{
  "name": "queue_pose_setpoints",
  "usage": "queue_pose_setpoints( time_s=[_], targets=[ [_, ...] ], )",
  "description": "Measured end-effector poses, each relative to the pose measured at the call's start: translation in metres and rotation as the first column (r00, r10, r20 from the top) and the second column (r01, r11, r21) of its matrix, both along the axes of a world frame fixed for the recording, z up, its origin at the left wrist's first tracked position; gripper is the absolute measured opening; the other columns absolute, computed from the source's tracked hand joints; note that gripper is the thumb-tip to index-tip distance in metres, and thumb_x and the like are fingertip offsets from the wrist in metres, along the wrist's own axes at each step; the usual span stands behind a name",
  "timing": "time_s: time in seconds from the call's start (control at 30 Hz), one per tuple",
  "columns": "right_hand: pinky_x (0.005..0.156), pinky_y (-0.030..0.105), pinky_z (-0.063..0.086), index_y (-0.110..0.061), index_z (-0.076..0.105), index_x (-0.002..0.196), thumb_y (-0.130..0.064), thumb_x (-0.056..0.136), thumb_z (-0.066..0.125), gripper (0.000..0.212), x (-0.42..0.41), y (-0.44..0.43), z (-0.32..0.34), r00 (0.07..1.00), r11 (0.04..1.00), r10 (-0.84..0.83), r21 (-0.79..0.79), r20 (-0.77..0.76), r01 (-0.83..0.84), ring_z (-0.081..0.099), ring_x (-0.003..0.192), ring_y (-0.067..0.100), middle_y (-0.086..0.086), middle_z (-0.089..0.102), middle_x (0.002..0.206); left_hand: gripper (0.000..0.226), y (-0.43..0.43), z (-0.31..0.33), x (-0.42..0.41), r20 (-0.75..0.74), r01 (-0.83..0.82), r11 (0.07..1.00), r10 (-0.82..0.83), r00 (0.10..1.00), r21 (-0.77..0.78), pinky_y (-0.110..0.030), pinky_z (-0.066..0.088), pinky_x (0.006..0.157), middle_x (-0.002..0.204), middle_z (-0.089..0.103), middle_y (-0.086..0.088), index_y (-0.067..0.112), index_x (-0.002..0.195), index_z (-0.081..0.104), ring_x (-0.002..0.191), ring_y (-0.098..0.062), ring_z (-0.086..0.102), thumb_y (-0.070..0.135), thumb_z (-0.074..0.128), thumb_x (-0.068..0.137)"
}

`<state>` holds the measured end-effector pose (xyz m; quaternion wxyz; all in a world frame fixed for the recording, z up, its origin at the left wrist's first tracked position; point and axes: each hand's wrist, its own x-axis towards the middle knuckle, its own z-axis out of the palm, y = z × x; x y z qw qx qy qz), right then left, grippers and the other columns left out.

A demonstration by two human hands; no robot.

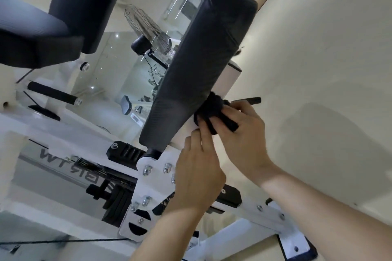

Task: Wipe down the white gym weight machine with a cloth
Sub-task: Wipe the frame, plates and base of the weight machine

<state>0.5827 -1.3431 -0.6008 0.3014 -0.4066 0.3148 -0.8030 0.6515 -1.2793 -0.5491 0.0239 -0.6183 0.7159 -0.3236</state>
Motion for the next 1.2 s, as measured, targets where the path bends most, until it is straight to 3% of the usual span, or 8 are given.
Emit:
queue_pose_setpoints(
  time_s=[0.1,0.27,0.37,0.53,0.83,1.03,1.1,1.2],
  targets=[
    [0.073,0.004,0.042,-0.022,0.074,0.102,-0.023,0.088,0.064,0.017,0.000,-0.001,-0.003,0.994,0.999,-0.041,0.038,0.099,0.037,0.054,0.082,-0.007,-0.012,0.052,0.093,0.083,-0.009,0.004,-0.002,0.087,0.030,1.000,-0.030,0.996,0.002,-0.035,0.053,0.078,0.115,0.057,-0.017,-0.010,0.140,0.037,0.095,-0.029,0.057,0.003,0.060,0.062],
    [0.070,0.030,0.053,-0.020,0.073,0.108,-0.017,0.090,0.066,0.020,0.053,0.028,-0.009,0.964,0.986,0.137,-0.062,-0.227,-0.155,0.060,0.079,0.009,-0.005,0.059,0.101,0.071,0.036,0.015,0.060,0.205,-0.250,0.964,0.228,0.952,0.087,-0.034,0.050,0.069,0.100,0.058,-0.008,-0.004,0.143,0.036,0.083,-0.023,0.055,0.006,0.048,0.073],
    [0.068,0.033,0.053,-0.017,0.074,0.103,-0.016,0.087,0.068,0.017,0.043,0.018,-0.009,0.954,0.989,0.092,-0.084,-0.284,-0.120,0.061,0.076,0.012,-0.001,0.063,0.097,0.073,0.036,0.018,0.066,0.263,-0.159,0.986,0.139,0.955,0.055,-0.035,0.049,0.063,0.092,0.058,-0.009,-0.008,0.143,0.033,0.076,-0.024,0.055,0.010,0.035,0.072],
    [0.069,0.005,0.042,-0.016,0.075,0.096,-0.019,0.088,0.067,0.012,0.001,0.000,-0.005,0.955,0.993,-0.115,-0.065,-0.273,0.100,0.057,0.077,0.002,-0.009,0.060,0.091,0.081,0.005,0.008,0.036,0.077,0.075,0.997,-0.074,0.994,-0.017,-0.026,0.033,0.050,0.084,0.053,-0.007,-0.009,0.140,0.035,0.059,-0.017,0.043,0.012,0.042,0.063],
    [0.064,0.010,0.044,-0.021,0.075,0.098,-0.012,0.088,0.067,0.015,0.050,0.032,-0.007,0.917,0.995,0.079,-0.018,-0.391,-0.094,0.060,0.076,0.005,-0.006,0.063,0.089,0.084,0.032,0.000,0.094,-0.059,0.037,0.997,-0.032,0.998,0.075,-0.018,0.008,0.041,0.069,0.048,-0.005,-0.009,0.140,0.041,0.043,-0.012,0.022,0.004,0.067,0.061],
    [0.071,0.028,0.051,-0.032,0.068,0.071,-0.008,0.087,0.063,0.029,-0.038,0.017,0.027,0.885,0.985,-0.110,0.069,-0.452,0.157,0.064,0.077,0.011,-0.006,0.067,0.085,0.091,-0.003,0.000,0.045,-0.266,0.237,0.972,-0.229,0.936,-0.005,-0.024,0.024,0.037,0.102,0.061,-0.007,0.002,0.147,0.031,0.067,-0.019,0.059,0.015,0.070,0.066],
    [0.076,0.037,0.054,-0.028,0.070,0.074,-0.006,0.087,0.061,0.027,-0.052,0.013,0.027,0.907,0.985,-0.122,0.066,-0.404,0.162,0.067,0.079,0.013,0.001,0.069,0.089,0.089,-0.011,0.005,0.032,-0.325,0.268,0.963,-0.262,0.909,-0.025,-0.024,0.040,0.043,0.109,0.063,-0.007,0.003,0.144,0.036,0.077,-0.019,0.064,0.017,0.073,0.064],
    [0.076,0.033,0.055,-0.022,0.074,0.077,-0.008,0.086,0.063,0.021,-0.046,0.006,0.017,0.932,0.997,-0.033,0.053,-0.360,0.056,0.068,0.081,0.015,-0.002,0.069,0.092,0.090,-0.017,0.000,0.019,-0.323,0.287,0.954,-0.299,0.898,-0.085,-0.020,0.035,0.043,0.100,0.065,-0.009,-0.001,0.137,0.045,0.068,-0.018,0.063,0.009,0.075,0.053]
  ],
)
